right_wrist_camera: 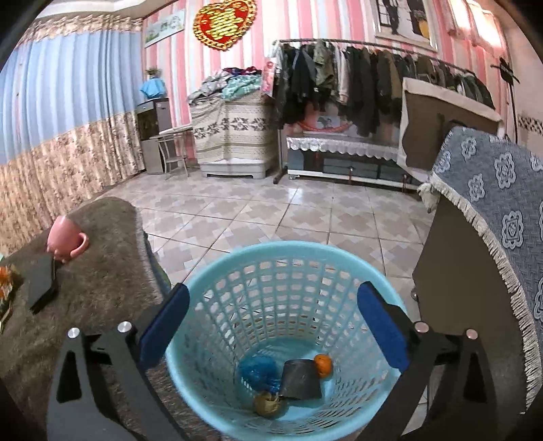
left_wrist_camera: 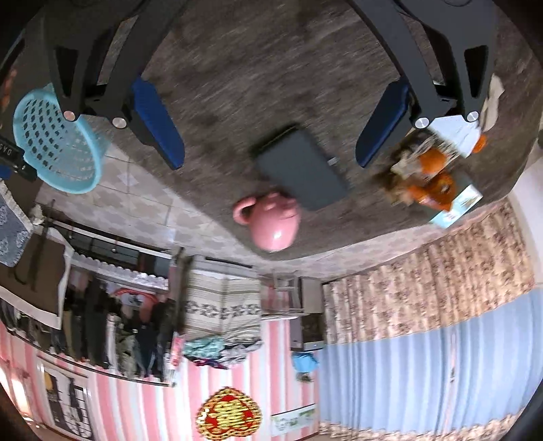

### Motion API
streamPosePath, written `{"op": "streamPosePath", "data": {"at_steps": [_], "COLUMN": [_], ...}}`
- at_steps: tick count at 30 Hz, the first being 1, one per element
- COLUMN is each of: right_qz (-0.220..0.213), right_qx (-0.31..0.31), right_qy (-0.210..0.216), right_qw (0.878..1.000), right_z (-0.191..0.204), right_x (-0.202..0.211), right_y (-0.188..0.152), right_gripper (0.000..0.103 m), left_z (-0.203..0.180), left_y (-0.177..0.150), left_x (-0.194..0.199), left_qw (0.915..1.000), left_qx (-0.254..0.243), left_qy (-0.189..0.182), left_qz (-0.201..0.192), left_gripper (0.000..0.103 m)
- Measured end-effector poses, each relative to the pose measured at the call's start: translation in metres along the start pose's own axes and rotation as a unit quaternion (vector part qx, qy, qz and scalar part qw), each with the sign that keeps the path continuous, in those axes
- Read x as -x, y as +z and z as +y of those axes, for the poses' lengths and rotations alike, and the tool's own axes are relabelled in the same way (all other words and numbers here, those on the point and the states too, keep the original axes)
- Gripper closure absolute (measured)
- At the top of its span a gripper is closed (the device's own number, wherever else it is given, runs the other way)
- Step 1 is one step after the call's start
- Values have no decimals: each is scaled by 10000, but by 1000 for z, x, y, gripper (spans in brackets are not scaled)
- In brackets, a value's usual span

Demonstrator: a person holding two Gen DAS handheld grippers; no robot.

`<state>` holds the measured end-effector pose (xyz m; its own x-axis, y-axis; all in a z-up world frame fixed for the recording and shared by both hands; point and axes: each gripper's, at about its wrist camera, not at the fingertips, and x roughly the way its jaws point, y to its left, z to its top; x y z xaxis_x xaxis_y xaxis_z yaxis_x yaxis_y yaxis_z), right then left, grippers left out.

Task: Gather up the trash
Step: 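Move both tools back toward the tray with papers and bowl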

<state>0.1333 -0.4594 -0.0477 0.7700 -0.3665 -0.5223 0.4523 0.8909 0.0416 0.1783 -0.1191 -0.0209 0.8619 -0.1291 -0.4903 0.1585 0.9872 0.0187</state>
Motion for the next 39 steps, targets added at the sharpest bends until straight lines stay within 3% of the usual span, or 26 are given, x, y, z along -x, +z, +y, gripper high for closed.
{"op": "streamPosePath", "data": {"at_steps": [15, 21, 29, 39], "right_qz": [-338, -281, -110, 47], "right_qx": [524, 719, 1012, 1314], "right_qy": [551, 857, 1259, 1262], "right_qw": [9965, 9933, 9868, 9832], "right_z": [61, 87, 123, 144], "right_x": [37, 39, 39, 31], "right_y": [-22, -30, -47, -59], "right_gripper": [5, 5, 5, 5], "left_z": [105, 145, 176, 212], "left_y": [-48, -64, -82, -67], "left_x": [40, 43, 28, -9], "left_qw": [9951, 9907, 9865, 9824], "left_qx": [264, 543, 729, 1119], "left_qy": [934, 1200, 1337, 1170], "left_qz": [211, 351, 607, 934], "left_gripper": [6, 6, 6, 8]}}
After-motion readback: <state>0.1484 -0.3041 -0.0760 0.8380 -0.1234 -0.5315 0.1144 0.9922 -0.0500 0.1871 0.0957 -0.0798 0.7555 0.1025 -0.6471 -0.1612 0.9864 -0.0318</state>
